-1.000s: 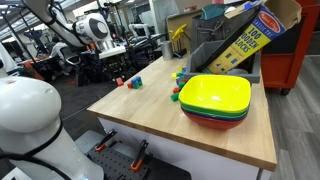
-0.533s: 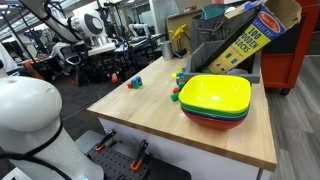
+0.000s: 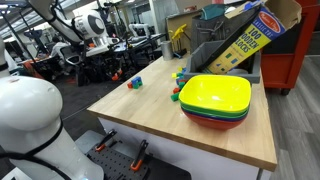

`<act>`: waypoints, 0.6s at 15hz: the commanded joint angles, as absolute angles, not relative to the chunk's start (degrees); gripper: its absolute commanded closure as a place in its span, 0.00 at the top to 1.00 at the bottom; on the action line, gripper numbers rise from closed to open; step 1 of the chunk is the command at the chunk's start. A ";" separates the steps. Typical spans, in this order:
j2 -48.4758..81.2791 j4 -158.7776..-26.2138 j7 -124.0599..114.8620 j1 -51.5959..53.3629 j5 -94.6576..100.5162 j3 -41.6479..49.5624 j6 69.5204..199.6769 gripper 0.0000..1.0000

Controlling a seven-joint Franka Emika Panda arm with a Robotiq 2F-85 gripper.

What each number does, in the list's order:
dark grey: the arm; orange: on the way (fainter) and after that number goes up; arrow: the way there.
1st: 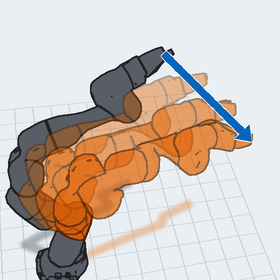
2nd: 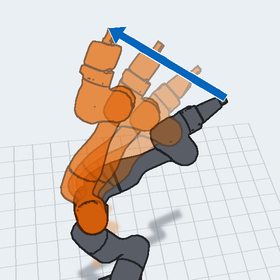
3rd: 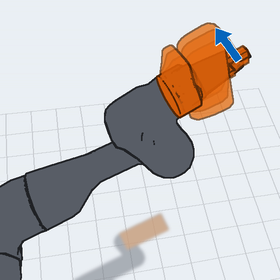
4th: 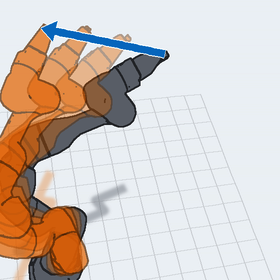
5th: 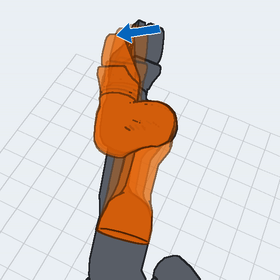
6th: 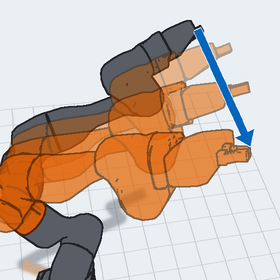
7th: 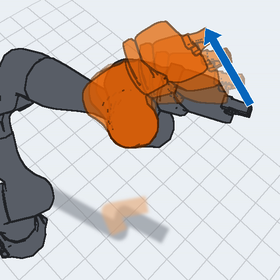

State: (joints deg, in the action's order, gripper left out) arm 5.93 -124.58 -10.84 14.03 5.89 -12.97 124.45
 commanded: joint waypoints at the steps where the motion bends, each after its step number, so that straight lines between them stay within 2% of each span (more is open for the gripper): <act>1: 10.98 -118.99 -19.84 13.98 7.35 -11.24 122.45 0.08; 9: 19.05 -111.93 -28.71 13.95 5.83 -6.09 121.23 0.08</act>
State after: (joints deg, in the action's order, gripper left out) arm 16.81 -115.16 -26.49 13.86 6.47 -7.31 124.09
